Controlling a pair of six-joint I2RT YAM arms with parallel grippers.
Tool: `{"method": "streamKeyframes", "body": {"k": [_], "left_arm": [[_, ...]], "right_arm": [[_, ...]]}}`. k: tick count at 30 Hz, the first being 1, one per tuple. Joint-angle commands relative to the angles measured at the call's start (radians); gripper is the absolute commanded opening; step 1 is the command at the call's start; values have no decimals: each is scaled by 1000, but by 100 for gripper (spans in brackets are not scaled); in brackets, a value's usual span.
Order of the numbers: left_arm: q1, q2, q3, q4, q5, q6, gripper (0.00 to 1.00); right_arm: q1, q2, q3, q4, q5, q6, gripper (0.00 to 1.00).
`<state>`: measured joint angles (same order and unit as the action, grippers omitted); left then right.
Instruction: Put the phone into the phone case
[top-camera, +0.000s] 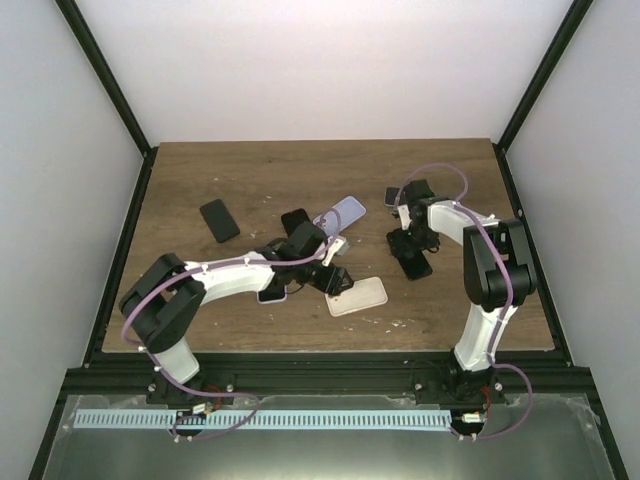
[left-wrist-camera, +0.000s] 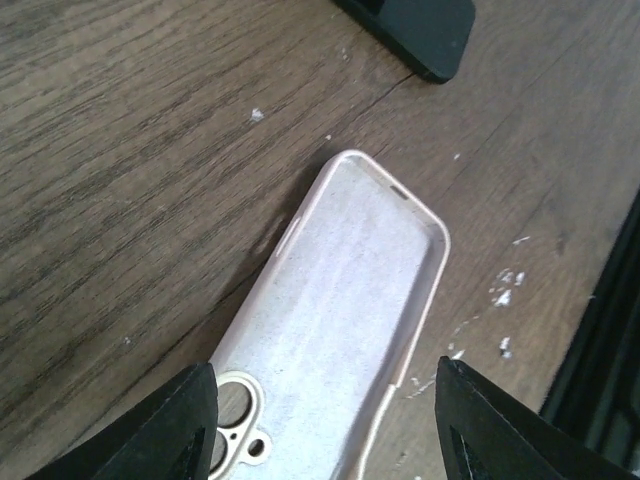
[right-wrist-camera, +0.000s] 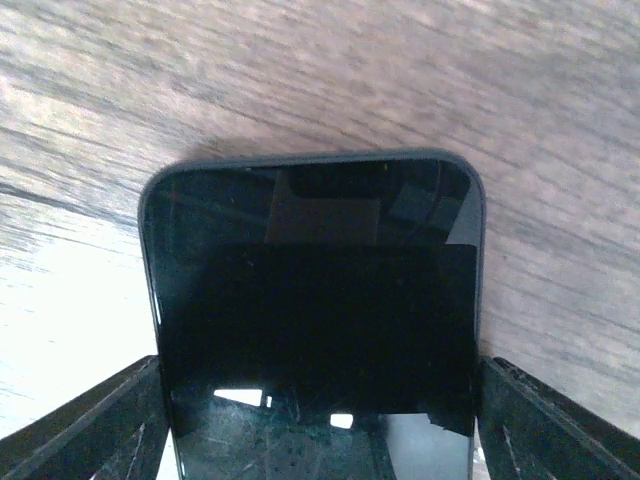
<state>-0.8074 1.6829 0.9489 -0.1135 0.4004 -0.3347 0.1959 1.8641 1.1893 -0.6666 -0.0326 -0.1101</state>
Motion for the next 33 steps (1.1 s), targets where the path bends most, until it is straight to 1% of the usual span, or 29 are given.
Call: {"method": "streamKeyframes", "body": {"k": [1,4,9,14,23,27,31,33], "left_arm": [[-13,35,7,-10,-86,97,61],[-16,58,-3,-2,-84,131,61],[-19,78,-24,31,-95,163,60],[-20,109,-14,29,-167,192,59],[-29,131,-27,35,-199,214,49],[-49,130,-29,22,-225,218,38],[-52,127,-30,3,-235,203,19],[-53,122,-30,-7,-242,192,11]], "right_arm": [[5,-12,-40,-50,43,8,85],[9,-9,-48,-47,27,0,85],[10,0,-66,-36,5,-7,78],[12,-7,-68,-26,11,-2,74],[11,-10,-54,-15,15,33,70],[11,-8,-44,-13,14,72,68],[10,16,-24,-28,13,131,65],[11,38,-8,-42,6,161,64]]}}
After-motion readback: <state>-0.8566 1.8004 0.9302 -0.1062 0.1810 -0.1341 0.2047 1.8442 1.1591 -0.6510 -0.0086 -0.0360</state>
